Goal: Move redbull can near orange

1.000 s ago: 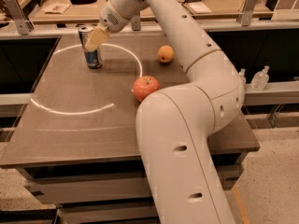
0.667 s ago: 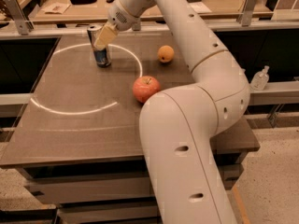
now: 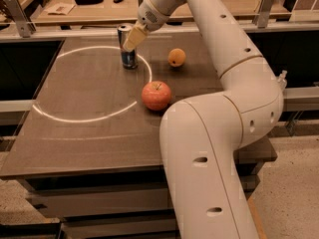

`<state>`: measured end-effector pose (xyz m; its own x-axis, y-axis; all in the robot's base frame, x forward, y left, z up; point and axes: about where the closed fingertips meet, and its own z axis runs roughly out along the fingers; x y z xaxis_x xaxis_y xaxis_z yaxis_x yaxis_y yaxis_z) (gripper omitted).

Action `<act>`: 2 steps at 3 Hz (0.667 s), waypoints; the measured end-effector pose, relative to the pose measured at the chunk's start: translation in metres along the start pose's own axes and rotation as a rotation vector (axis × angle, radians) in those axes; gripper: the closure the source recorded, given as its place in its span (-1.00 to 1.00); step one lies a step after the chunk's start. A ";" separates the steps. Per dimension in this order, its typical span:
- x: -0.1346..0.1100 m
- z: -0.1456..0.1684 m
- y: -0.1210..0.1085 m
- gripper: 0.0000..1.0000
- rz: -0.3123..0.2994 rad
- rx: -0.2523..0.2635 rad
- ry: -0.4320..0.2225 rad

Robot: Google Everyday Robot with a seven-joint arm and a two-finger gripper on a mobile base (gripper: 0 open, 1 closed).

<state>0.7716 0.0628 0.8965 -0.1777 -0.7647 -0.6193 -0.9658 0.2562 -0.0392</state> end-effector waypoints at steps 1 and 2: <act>0.026 -0.015 -0.012 1.00 0.033 0.027 0.018; 0.026 -0.016 -0.012 1.00 0.033 0.027 0.019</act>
Offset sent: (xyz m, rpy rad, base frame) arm 0.0155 -0.1238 -0.0001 -0.0886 0.0131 -0.1451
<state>0.7752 0.0307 0.8933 -0.2136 -0.7663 -0.6060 -0.9538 0.2976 -0.0402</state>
